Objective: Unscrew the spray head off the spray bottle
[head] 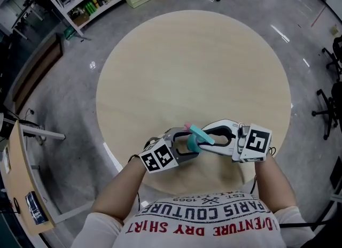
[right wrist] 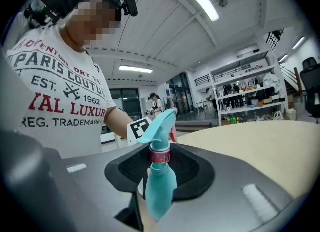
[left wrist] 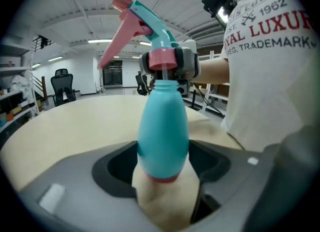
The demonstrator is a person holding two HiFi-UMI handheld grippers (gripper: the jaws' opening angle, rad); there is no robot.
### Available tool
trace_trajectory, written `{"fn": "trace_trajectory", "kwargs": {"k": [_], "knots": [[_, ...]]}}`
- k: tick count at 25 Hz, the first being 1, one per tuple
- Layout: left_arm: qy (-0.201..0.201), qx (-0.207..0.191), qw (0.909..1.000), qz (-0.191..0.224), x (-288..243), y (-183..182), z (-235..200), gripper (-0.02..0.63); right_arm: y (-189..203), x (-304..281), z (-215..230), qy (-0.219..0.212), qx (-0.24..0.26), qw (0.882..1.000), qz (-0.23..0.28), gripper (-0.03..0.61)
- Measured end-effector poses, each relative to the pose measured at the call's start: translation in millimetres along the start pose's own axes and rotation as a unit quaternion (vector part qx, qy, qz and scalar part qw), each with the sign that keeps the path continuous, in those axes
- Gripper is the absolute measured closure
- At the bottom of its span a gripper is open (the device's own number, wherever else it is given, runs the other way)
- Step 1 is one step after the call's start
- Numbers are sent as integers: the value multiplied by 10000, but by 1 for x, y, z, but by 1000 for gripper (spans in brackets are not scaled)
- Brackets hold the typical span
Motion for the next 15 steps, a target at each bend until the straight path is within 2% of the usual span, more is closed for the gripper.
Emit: {"fn": "trace_trajectory", "kwargs": {"k": [3, 7, 11, 15], "knots": [[-180, 111, 9998, -39, 1, 1, -1, 296, -6, 2, -4, 168, 116, 9998, 57, 449], [-515, 320, 9981, -117, 4, 6, 3, 296, -25, 6, -18, 396, 161, 9974, 578, 449], [-874, 641, 9940, -119, 6, 10, 6, 296, -55, 21, -39, 653, 413, 9917, 1029, 449], [-1138, 781, 9904, -90, 8, 10, 14, 296, -81, 48, -61, 1054, 735, 9842, 1217, 449]]}}
Point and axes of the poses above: the fingertips, and each gripper's own axes: x backward along the fingers, z to its right, y out of its underside, the point moved 7 cm from there along x, backward along the fingers, and after that the axes turned 8 degrees about -x, right-handed, at the moved point
